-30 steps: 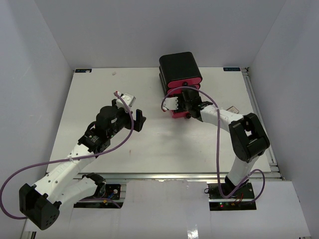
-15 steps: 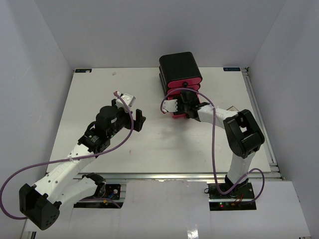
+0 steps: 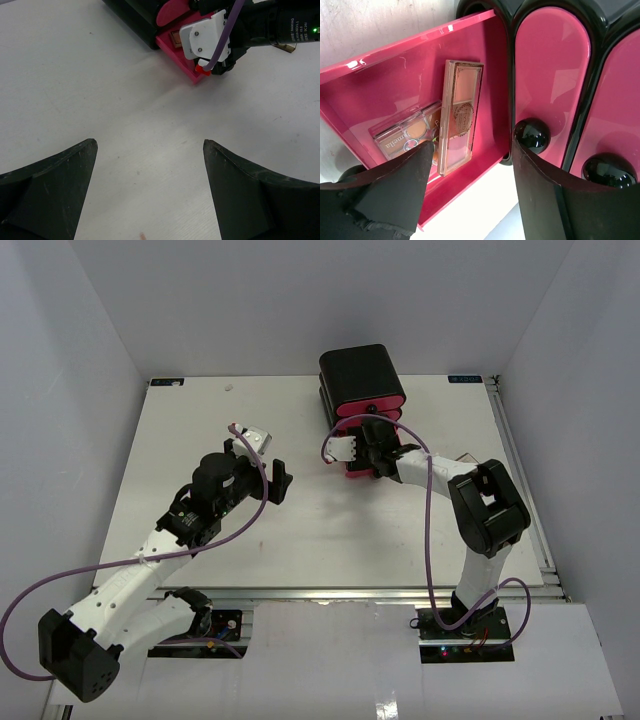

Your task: Organize the makeup

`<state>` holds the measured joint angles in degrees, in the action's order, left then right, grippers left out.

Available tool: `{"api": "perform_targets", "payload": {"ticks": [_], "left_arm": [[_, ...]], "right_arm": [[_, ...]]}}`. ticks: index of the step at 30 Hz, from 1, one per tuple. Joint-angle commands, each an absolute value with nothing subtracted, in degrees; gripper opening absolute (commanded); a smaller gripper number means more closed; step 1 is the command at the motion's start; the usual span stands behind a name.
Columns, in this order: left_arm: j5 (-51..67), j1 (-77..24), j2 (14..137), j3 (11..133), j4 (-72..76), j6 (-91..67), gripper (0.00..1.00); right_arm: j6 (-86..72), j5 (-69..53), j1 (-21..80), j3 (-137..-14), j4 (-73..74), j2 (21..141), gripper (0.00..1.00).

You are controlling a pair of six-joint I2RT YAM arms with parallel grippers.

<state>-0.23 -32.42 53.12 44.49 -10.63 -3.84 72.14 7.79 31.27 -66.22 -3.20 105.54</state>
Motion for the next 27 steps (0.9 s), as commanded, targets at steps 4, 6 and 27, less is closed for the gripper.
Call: {"api": "perform_targets", "payload": {"ticks": [4,6,27], "left_arm": [[-0.31,-32.17,51.46,44.25,-9.67,-3.43,0.98],[-0.26,-32.17,51.30,44.30,-9.66,-3.43,0.98],[3.42,-32.17,48.43,44.57,-9.66,-4.04,0.98]], "right_arm": [[67.42,6.10,31.21,-68.20,-1.13,99.27,0.69],[64.92,3.44,30.45,-69.31,3.68,96.35,0.68],[8.45,-17.76,-6.40,-71.77,24.69,95.46,0.89]]}}
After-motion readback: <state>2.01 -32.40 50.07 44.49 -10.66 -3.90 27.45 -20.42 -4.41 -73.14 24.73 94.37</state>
